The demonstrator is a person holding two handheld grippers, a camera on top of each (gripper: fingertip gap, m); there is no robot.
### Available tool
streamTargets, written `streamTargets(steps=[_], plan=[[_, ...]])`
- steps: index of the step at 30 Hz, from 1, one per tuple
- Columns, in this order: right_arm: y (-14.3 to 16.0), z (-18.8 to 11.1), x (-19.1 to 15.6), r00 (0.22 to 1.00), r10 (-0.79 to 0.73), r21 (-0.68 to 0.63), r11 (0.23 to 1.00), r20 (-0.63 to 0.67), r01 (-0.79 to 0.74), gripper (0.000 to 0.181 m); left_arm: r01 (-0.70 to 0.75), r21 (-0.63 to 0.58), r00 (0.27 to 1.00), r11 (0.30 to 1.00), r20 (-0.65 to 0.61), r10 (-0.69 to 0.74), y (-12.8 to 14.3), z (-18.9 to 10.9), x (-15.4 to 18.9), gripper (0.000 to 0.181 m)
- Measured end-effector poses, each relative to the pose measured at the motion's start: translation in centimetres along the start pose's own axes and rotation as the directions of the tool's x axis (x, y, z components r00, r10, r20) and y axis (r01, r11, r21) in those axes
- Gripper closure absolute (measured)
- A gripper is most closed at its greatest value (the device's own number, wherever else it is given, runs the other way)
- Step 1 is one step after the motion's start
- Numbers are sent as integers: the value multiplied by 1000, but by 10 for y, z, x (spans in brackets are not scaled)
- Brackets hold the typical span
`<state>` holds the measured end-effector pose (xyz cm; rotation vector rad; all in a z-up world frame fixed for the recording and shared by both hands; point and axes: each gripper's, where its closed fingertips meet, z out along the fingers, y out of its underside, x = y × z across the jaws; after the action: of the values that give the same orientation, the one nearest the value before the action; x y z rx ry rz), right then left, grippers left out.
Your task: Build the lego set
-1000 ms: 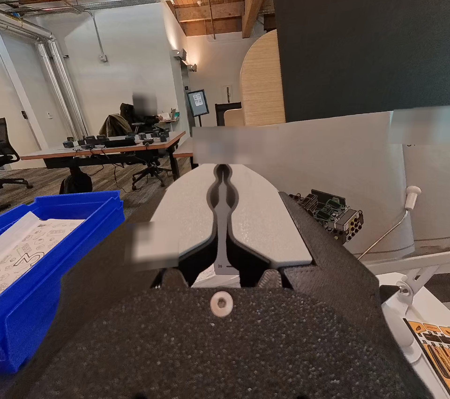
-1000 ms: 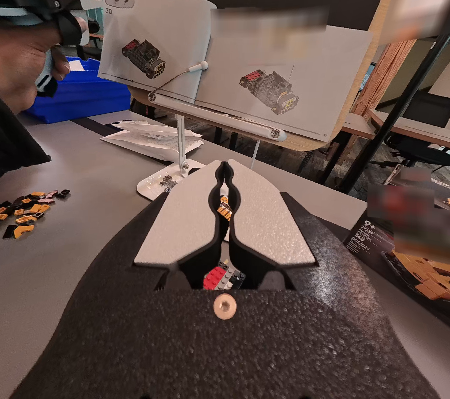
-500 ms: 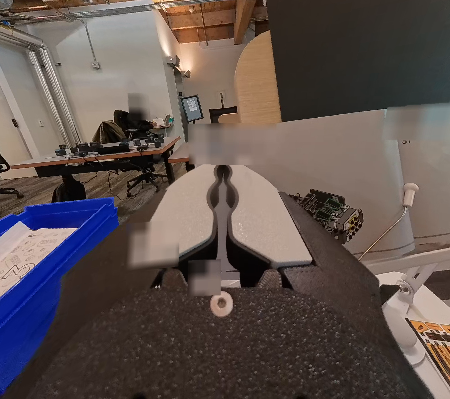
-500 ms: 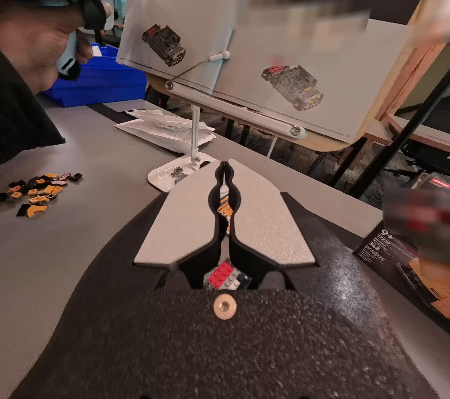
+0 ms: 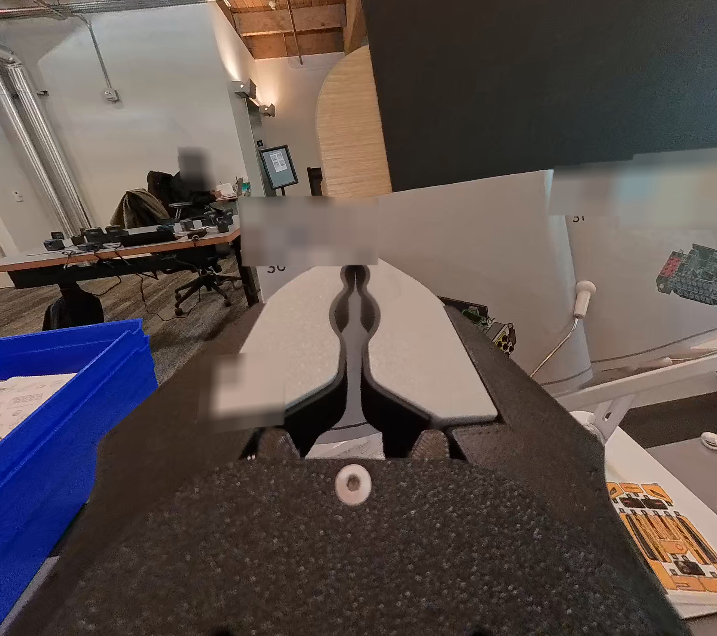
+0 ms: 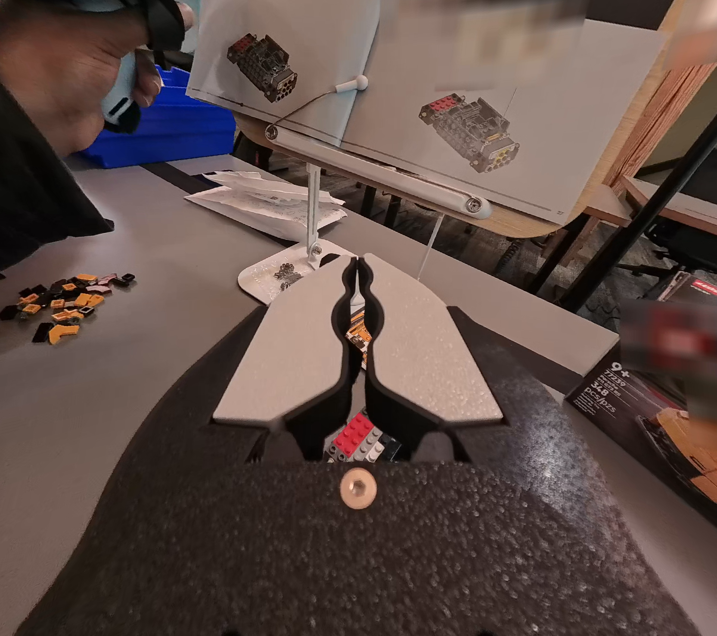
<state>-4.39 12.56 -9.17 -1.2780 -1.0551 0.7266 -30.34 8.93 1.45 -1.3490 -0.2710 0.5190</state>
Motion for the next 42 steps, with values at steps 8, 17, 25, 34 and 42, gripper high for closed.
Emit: streamTargets(steps=[8,17,25,34,42], plan=[[2,0,-2,1000,12,-9,1000,19,-12,177,-21,8,1000,1000,-17,21,-1,-1,2,181],[3,0,-3,1000,-5,-11,1000,23,6,175,17,12,996,1000,-85,-15,-4,-7,12,181],[5,1,8,999,39,-15,999,-11,-40,174,4,11,984,1000,-176,-2,-9,-11,37,181],[-1,-9,31,996,53,4,999,-72,-53,174,-276,-203,911,939,-368,188,-31,-62,21,181],[6,-21,32,998,52,-15,999,-26,-53,173,-399,-533,821,746,-570,32,72,-168,29,174]])
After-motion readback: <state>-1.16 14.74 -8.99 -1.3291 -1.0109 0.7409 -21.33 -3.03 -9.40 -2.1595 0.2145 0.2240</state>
